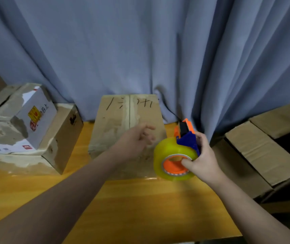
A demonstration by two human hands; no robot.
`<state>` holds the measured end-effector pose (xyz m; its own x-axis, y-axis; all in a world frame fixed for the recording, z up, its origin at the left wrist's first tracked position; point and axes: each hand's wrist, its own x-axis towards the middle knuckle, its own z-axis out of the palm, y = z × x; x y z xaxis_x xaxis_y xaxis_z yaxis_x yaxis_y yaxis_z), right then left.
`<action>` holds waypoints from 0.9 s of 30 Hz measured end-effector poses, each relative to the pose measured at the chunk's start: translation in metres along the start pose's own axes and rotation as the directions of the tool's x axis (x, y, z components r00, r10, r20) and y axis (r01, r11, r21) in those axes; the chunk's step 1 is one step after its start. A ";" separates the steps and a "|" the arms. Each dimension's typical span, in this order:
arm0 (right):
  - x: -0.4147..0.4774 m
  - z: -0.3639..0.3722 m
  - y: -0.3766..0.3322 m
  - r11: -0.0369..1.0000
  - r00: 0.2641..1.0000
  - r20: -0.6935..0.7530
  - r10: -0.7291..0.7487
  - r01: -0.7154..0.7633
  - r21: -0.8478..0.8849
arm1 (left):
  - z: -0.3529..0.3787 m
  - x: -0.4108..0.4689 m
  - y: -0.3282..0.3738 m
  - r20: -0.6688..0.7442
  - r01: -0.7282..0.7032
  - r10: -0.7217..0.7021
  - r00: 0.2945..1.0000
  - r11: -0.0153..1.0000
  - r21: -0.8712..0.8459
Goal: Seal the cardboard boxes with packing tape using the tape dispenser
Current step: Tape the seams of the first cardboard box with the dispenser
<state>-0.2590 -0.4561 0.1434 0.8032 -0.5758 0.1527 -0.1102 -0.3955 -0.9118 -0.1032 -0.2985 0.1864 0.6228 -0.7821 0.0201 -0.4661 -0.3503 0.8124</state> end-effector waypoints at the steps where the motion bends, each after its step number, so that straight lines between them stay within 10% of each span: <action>1: 0.002 0.010 -0.010 0.999 0.999 0.019 -0.032 0.032 -0.001 | -0.009 -0.005 0.004 -0.020 0.005 -0.007 1.000 0.994 -0.112; 4: 0.008 0.046 -0.033 0.995 0.994 0.054 -0.095 0.097 -0.035 | -0.040 -0.023 0.015 -0.079 0.041 -0.067 0.995 0.954 -0.296; 19: 0.012 0.165 -0.080 0.971 0.966 0.155 -0.206 0.222 -0.093 | -0.139 -0.061 -0.044 -0.044 0.168 -0.170 0.984 0.985 -0.042; 27: 0.013 0.182 -0.091 0.901 0.883 0.429 -0.191 0.332 -0.281 | -0.179 -0.043 -0.062 -0.021 0.137 -0.139 0.990 0.921 0.363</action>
<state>-0.1316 -0.2975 0.1590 0.9813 -0.1257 0.1458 0.0028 -0.7481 -0.6636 0.0117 -0.1511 0.2398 0.6948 -0.7146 -0.0811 -0.5722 -0.6176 0.5396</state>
